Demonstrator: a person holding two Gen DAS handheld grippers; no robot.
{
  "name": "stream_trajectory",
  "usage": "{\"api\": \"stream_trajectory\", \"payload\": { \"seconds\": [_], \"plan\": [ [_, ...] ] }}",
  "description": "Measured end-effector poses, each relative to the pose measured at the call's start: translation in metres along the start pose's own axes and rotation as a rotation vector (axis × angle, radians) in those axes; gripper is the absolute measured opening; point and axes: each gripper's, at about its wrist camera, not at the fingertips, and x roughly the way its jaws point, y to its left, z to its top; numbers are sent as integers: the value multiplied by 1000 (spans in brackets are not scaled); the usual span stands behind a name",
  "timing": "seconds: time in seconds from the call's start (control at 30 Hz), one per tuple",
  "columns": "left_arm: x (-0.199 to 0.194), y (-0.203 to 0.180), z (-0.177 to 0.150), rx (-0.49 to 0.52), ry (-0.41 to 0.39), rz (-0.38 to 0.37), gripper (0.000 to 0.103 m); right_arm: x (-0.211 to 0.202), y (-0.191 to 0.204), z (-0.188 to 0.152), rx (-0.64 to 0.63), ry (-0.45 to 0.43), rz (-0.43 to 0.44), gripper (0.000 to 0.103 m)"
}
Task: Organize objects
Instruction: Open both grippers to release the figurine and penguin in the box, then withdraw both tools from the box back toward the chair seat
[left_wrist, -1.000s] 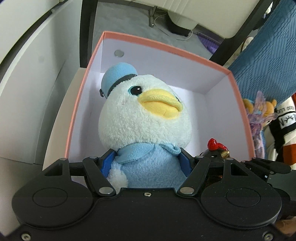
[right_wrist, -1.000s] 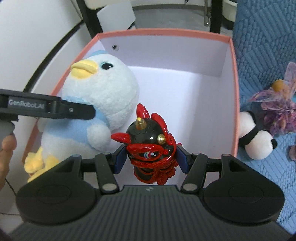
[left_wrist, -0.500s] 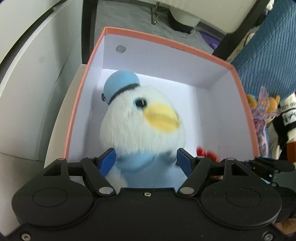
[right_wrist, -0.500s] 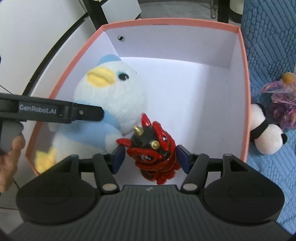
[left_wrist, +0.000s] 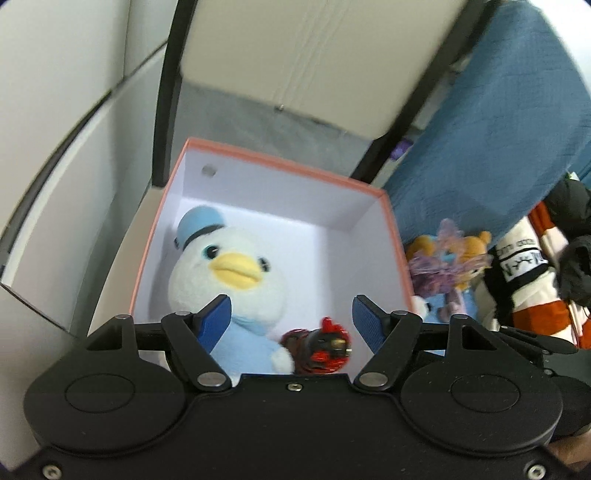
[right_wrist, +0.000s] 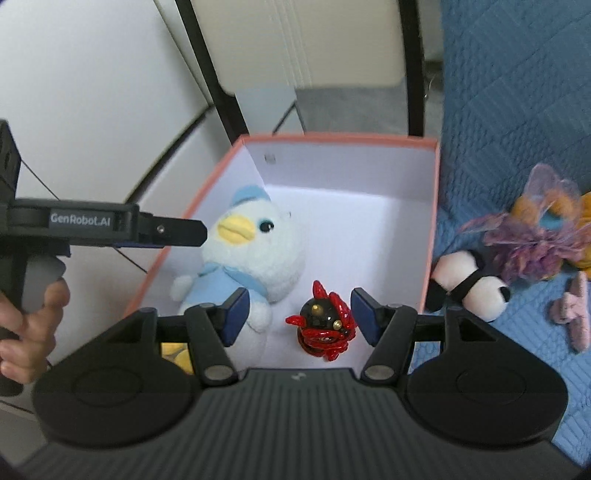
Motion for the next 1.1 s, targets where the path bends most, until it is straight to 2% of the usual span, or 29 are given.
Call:
{"api": "stream_trajectory", "payload": {
  "seconds": [0.17,0.37,0.5,0.63,0.8,1.1],
  "plan": [
    [-38,-42,-21,99,-100,-10,70,-46,-3,-14,-28,-103,-26,63],
    [-60,-84,-48,142,-184,-27,70,-93,-19,-38,-25,-197,-47,63],
    [-64,-110,-65,174,-199,-54,70,-119,-37,-59,13,-244,-71,63],
    [-62,-134,-86,220,-209,-41,70,-140,-54,-82,35,-281,-81,65],
    [-54,-162,-109,253,-209,-48,70,-159,-68,-107,15,-309,-113,64],
    [-47,-204,-138,255,-222,-88,70,-187,-98,-144,48,-376,-169,64]
  ]
}}
